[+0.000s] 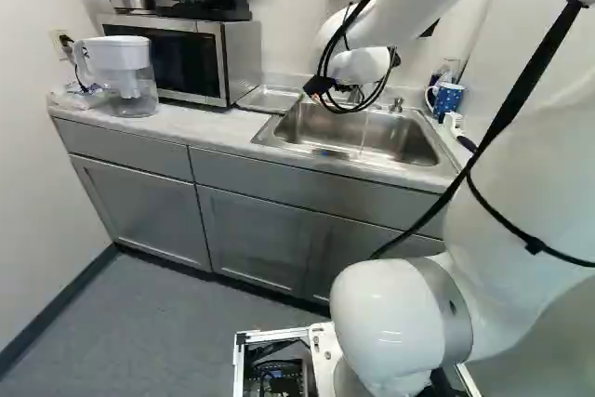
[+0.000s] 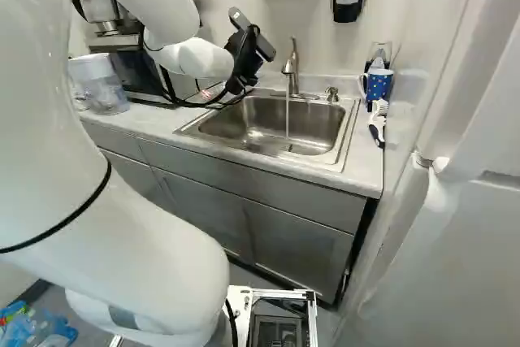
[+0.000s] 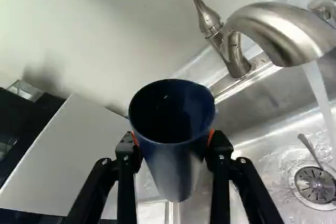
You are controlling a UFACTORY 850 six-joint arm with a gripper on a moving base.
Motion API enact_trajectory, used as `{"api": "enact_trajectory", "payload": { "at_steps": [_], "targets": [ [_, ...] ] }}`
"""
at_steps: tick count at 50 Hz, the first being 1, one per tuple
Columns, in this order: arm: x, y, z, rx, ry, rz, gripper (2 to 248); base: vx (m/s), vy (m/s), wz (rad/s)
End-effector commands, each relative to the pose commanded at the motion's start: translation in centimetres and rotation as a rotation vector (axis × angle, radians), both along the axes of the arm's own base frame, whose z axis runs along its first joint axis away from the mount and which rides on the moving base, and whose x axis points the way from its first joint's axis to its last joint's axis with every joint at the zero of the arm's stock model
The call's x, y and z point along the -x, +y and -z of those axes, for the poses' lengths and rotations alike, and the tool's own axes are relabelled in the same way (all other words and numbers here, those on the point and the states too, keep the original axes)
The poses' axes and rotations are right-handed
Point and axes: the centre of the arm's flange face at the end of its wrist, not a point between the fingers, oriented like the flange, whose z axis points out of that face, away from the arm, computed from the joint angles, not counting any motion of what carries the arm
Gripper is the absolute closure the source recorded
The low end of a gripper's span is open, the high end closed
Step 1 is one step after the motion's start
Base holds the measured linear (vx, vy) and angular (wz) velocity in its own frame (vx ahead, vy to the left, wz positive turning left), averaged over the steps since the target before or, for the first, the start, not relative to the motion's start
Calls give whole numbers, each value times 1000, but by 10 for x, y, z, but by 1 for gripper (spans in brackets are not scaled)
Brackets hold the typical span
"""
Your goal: Rinse the cup and place it in the tray
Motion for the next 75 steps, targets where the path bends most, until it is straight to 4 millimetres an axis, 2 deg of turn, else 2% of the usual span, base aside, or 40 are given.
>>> {"api": "enact_trajectory", "payload": {
  "at_steps": [75],
  "targets": [
    [0,0,0,-753,-59,227,124,0,0,0]
  ]
}}
